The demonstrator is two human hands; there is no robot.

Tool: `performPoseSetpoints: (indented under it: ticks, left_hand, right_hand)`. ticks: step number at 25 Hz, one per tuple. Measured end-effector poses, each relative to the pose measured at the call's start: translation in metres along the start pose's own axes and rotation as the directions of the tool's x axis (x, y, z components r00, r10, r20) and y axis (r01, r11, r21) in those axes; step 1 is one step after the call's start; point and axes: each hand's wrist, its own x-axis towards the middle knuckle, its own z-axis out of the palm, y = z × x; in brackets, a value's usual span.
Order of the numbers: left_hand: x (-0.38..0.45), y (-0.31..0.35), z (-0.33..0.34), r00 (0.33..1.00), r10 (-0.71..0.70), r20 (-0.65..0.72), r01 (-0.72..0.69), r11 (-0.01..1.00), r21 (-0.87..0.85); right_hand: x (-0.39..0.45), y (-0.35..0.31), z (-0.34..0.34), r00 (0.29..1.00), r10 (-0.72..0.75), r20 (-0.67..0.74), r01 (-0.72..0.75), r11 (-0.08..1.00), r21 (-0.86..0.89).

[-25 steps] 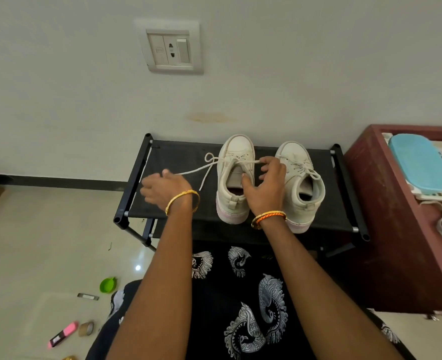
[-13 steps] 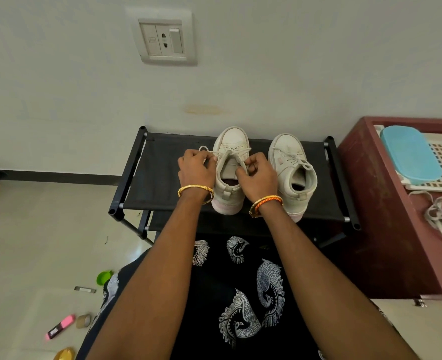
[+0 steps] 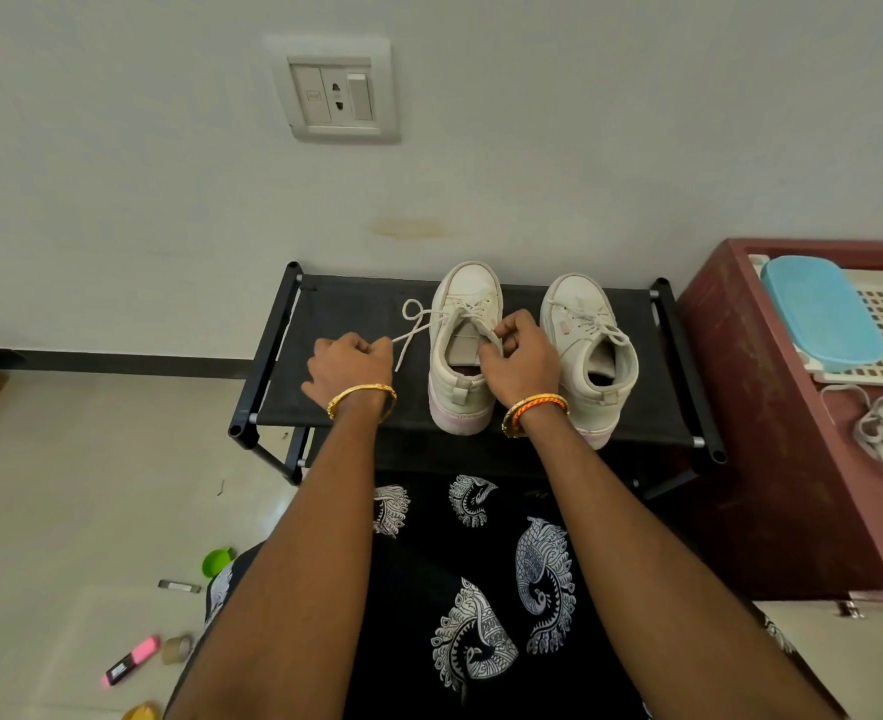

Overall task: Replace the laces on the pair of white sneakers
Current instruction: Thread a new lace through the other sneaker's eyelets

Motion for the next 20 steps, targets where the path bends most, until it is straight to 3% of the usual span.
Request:
performPoseSetpoints:
  ticks: [4, 9, 11, 13, 15, 17, 18, 20]
  left_hand:
    - [-0.005, 0.001, 0.016, 0.999, -0.003, 0.040, -0.002, 0.992, 0.129]
    - [0.011, -0.031, -0.009, 0.987, -0.160, 0.020, 0.151, 0.959, 0.241]
    - [0.014, -0.033, -0.016, 0.997, -0.048, -0.053, 0.059, 0.971, 0.232]
    - [0.007, -0.014, -0.013, 0.983, 0.148, -0.104, -0.140, 0.987, 0.075]
    - [-0.005, 0.010, -0.001, 0.918, 0.393, -0.054, -0.396, 0.912, -0.101]
    - [-0.012, 0.025, 0.012, 0.795, 0.606, 0.027, -0.597, 0.790, -0.143]
    - [-0.011, 0.029, 0.017, 0.753, 0.657, 0.031, -0.649, 0.750, -0.127]
    - [-0.007, 0.031, 0.022, 0.736, 0.677, 0.003, -0.673, 0.731, -0.112]
  right_hand:
    - [0.000, -0.003, 0.002, 1.000, 0.001, 0.013, -0.001, 0.999, -0.045]
    - [0.005, 0.003, -0.016, 1.000, 0.007, -0.023, -0.009, 0.998, -0.068]
    - [0.004, 0.001, -0.015, 1.000, -0.026, 0.017, 0.028, 0.997, -0.077]
    - [0.001, -0.005, -0.007, 0.999, -0.047, 0.020, 0.049, 0.994, -0.095]
    - [-0.002, -0.009, -0.001, 0.998, -0.055, 0.004, 0.055, 0.994, -0.093]
    - [-0.002, -0.008, -0.002, 0.998, -0.064, -0.001, 0.064, 0.994, -0.093]
    - [-0.001, -0.007, -0.004, 0.998, -0.068, 0.004, 0.068, 0.993, -0.097]
    - [-0.001, -0.007, -0.007, 0.997, -0.076, 0.014, 0.077, 0.991, -0.108]
